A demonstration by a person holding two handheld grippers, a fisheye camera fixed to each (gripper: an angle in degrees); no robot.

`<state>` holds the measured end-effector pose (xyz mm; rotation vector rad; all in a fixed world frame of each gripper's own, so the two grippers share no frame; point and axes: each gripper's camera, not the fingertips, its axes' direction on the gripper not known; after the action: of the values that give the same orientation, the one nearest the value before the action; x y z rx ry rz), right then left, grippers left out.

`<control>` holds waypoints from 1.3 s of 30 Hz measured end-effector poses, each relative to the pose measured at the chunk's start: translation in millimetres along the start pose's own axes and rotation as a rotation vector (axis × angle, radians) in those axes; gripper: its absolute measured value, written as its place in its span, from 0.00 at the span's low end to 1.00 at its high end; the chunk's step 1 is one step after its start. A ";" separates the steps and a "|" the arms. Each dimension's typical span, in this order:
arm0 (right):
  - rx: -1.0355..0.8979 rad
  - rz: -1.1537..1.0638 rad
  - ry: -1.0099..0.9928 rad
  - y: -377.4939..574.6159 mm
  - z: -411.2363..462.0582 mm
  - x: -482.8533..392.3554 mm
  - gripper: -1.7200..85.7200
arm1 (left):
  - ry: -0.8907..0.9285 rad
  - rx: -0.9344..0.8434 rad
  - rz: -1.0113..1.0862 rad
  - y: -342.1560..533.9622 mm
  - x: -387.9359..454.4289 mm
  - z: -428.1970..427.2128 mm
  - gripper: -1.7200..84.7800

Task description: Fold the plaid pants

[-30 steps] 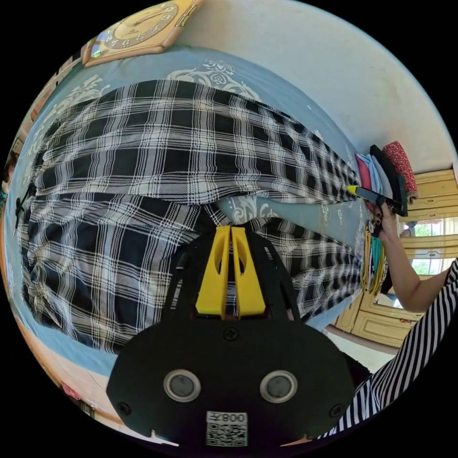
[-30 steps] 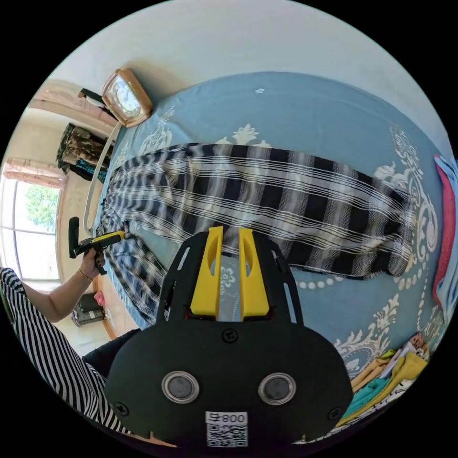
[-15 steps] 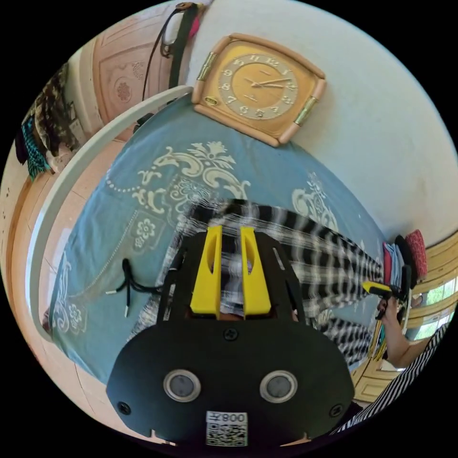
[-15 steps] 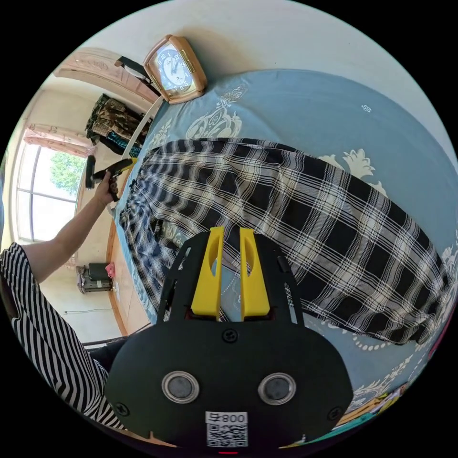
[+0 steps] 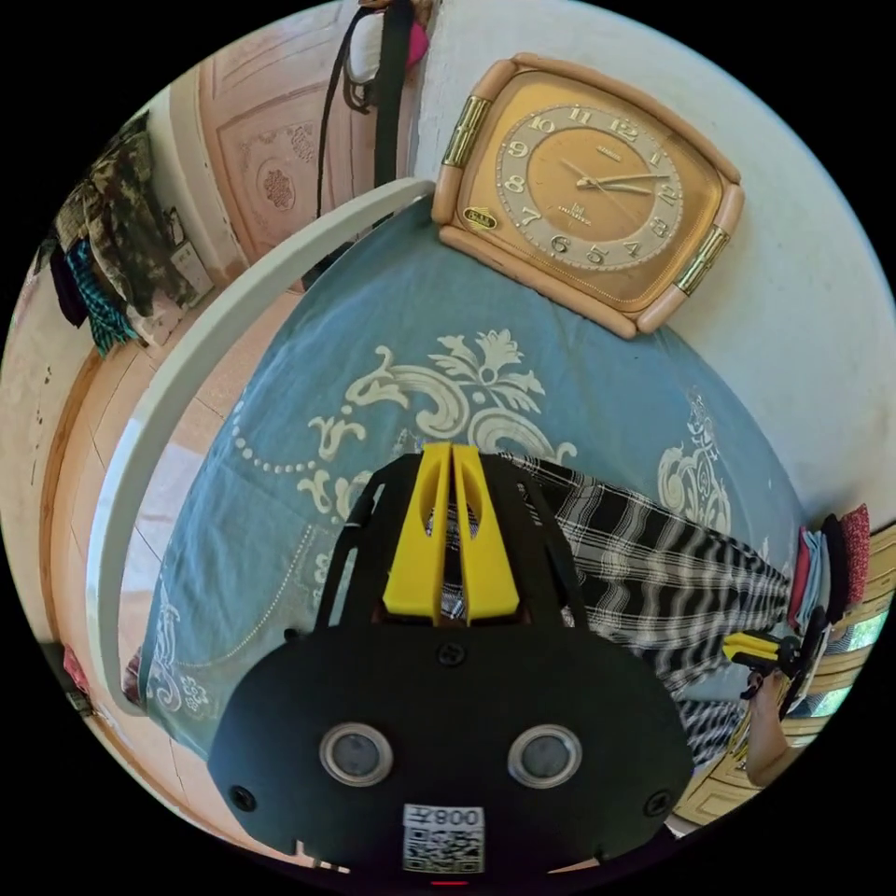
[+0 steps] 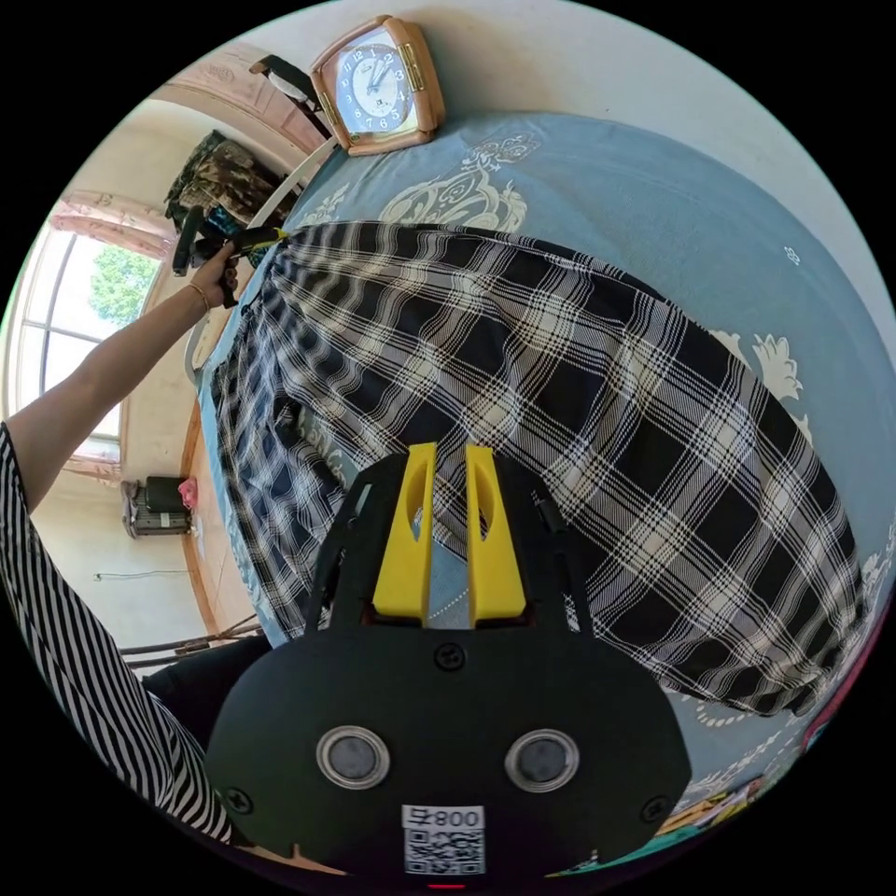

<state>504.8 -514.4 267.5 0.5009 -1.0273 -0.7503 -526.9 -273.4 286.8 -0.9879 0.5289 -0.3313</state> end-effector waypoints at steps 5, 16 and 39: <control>0.023 0.033 -0.044 1.4 11.7 14.5 0.10 | -0.035 -0.014 0.021 4.8 13.2 -10.2 0.06; 0.023 0.069 0.077 14.8 34.6 42.6 0.07 | 0.202 -0.191 0.351 64.0 113.7 -13.4 0.05; -0.028 0.037 0.297 -31.2 2.7 133.0 0.12 | 0.036 -0.270 0.829 -3.0 309.1 24.8 0.10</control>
<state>533.7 -635.6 323.8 0.5492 -0.7466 -0.6342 -257.6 -410.2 216.7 -0.9360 0.9790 0.4746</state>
